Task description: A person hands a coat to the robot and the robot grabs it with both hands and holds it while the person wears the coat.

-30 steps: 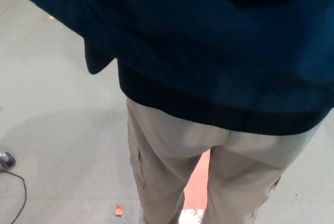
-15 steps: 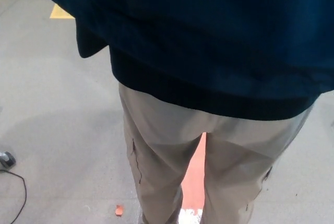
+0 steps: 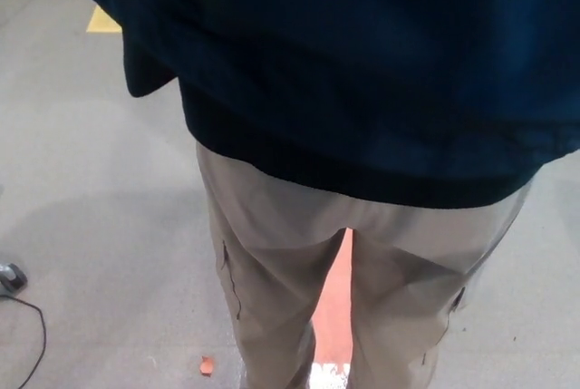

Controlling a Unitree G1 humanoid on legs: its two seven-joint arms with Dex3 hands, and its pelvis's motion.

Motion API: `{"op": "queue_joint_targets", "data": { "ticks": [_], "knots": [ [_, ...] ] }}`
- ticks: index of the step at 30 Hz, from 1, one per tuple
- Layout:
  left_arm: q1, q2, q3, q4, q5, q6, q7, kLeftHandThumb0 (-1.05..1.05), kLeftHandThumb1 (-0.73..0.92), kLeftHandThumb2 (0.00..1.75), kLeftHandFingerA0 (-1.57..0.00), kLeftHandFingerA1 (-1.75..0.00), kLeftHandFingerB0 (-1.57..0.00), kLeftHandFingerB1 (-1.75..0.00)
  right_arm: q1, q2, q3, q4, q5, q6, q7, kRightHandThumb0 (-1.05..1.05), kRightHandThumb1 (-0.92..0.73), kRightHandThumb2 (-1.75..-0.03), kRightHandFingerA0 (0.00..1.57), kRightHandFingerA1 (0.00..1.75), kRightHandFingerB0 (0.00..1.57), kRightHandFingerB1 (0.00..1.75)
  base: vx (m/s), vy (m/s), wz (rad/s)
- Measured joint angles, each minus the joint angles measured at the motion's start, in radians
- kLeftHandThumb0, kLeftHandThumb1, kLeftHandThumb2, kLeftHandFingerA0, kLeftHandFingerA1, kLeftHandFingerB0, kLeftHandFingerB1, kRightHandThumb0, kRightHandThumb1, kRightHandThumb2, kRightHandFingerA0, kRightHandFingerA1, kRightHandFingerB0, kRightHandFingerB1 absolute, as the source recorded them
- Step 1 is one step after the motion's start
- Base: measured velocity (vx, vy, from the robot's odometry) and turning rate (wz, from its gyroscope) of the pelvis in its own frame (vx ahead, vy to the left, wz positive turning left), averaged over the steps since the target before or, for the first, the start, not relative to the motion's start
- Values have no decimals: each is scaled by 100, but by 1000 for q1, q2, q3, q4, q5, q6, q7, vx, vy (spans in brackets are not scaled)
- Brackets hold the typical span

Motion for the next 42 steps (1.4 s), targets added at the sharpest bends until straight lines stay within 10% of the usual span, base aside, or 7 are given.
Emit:
{"op": "queue_joint_targets", "data": {
  "ticks": [2, 20, 21, 24, 31, 32, 42],
  "knots": [
    [80, -22, -2, -39, 4, 0, 5, -75, 68, 96, 0, -12, -4, -16, 82, 39, 15, -41, -6, -1, -14, -68, -92, -71, 2, 24, 0, 13, 0, 0, 0],
    [728, -193, -119, -22, 124, -2, 168, -65, 60, 90, -4, -35, -12, -41, 785, 267, 217, -29, -172, -37, -248, -33, -60, -112, 0, 49, 0, 49, 0, 0, 0],
    [738, -196, -129, -2, 132, -2, 175, -33, 56, 107, -3, -52, 0, -47, 794, 267, 221, -15, -178, -38, -254, -64, -87, -66, 20, 30, 16, 27, 0, 0, 0],
    [758, -208, -163, 83, 160, -9, 213, -62, 80, 66, -10, -29, -15, -24, 830, 266, 240, 45, -204, -35, -272, -64, -84, -65, 22, 31, 20, 29, 0, 0, 0],
    [798, -216, -199, 185, 209, -12, 283, -98, 74, 107, 0, -9, -1, -7, 879, 259, 260, 108, -221, -52, -294, -86, -69, -109, 0, 20, 0, 14, 0, 0, 0],
    [800, -216, -200, 190, 212, -12, 288, -99, 74, 108, 0, -9, 0, -6, 880, 257, 260, 108, -221, -55, -295, -86, -86, -66, 0, 19, 0, 10, 0, 0, 0],
    [784, -213, -211, 315, 220, -20, 292, -86, 65, 105, -1, -26, -7, -19, 890, 242, 260, 169, -218, -57, -270, -86, -84, -66, 0, 20, 0, 12, 0, 0, 0]
  ]
}}
